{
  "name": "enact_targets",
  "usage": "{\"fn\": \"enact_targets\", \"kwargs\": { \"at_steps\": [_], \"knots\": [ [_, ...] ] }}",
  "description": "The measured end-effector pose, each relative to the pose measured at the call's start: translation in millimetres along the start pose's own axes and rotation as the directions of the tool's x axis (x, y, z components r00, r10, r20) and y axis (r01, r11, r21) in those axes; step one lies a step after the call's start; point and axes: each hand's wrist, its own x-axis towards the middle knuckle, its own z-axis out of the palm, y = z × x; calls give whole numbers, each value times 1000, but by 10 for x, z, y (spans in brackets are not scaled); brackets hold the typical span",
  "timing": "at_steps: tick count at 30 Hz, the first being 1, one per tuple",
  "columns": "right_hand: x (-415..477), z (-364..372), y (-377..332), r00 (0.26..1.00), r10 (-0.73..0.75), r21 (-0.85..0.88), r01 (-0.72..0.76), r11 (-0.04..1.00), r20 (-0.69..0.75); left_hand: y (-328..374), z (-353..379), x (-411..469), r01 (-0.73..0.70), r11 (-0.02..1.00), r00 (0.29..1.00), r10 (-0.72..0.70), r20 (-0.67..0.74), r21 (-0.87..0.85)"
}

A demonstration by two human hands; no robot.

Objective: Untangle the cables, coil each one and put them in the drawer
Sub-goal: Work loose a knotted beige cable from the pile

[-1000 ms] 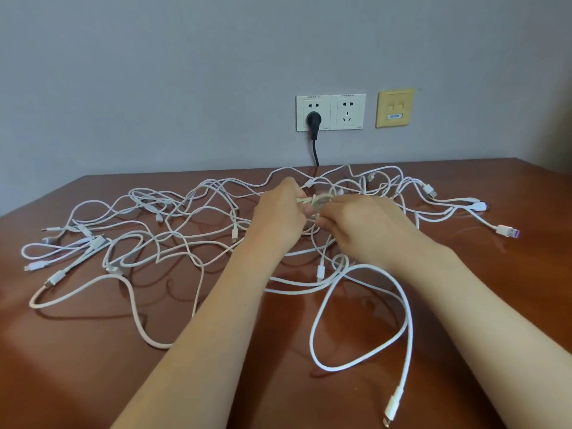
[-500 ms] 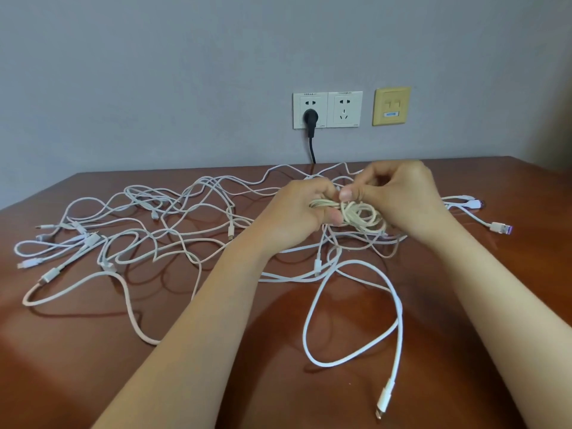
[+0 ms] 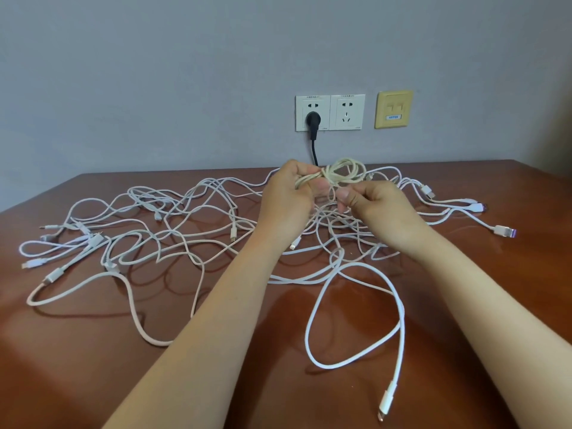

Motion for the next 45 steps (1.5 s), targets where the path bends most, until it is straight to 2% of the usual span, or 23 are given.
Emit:
{"fn": "enact_targets", "kwargs": {
  "at_steps": [2, 4, 7, 10, 12, 16, 18, 19, 22, 25, 28, 30, 35, 39, 42, 43, 45],
  "knots": [
    [-36, 40, -50, 997, -79, -239, 74, 968, -14, -16, -2, 8, -12, 997, 998, 17, -64, 83],
    [-86, 103, -112, 986, -166, -448, 161, 879, 27, -39, -20, 8, -28, 979, 992, 52, -118, 200],
    [-140, 156, -179, 964, -247, -643, 250, 724, 97, -70, -60, 9, -33, 945, 984, 88, -155, 326],
    [-171, 97, -223, 935, -318, -702, 333, 630, 157, -57, -63, -15, -89, 865, 985, 149, -84, 493],
    [-174, 53, -223, 922, -347, -717, 359, 597, 172, -53, -51, -26, -113, 830, 989, 149, -22, 546],
    [-130, 4, -171, 884, -463, -740, 350, 574, 59, -67, 0, -48, -154, 780, 988, 118, 98, 607],
    [-123, -35, -136, 851, -523, -710, 345, 614, -38, -47, -6, -48, -201, 782, 978, 130, 160, 590],
    [-120, -59, -127, 859, -509, -685, 333, 648, -64, -40, -17, -45, -222, 792, 972, 135, 191, 569],
    [-115, -135, -144, 947, -308, -499, 223, 838, -94, -29, -53, -54, -235, 834, 958, 111, 265, 500],
    [-72, -213, -112, 977, -178, -207, 152, 966, -114, -38, -41, -62, -204, 898, 945, 76, 319, 389],
    [-62, -270, -87, 999, -39, 180, 44, 983, -33, -36, -21, -70, -138, 961, 929, 42, 369, 238],
    [-59, -291, -43, 999, 16, 329, -25, 944, 31, -33, -10, -84, -97, 982, 921, 27, 390, 162],
    [-49, -257, 30, 988, 102, 477, -145, 867, 115, -38, 31, -92, -3, 1000, 925, 3, 381, 0],
    [-42, -190, 9, 995, 59, 575, -93, 813, 78, -17, 74, -86, 113, 964, 958, -42, 283, -240],
    [-23, -109, -43, 998, 43, 572, -63, 818, 48, 26, 90, -54, 251, 865, 966, -198, 165, -435],
    [-21, -77, -58, 999, 45, 514, -49, 856, 20, 36, 98, -43, 317, 810, 948, -281, 149, -493],
    [-28, -14, -75, 997, 5, 291, 17, 957, -75, 42, 125, -48, 459, 661, 878, -441, 187, -594]
  ]
}}
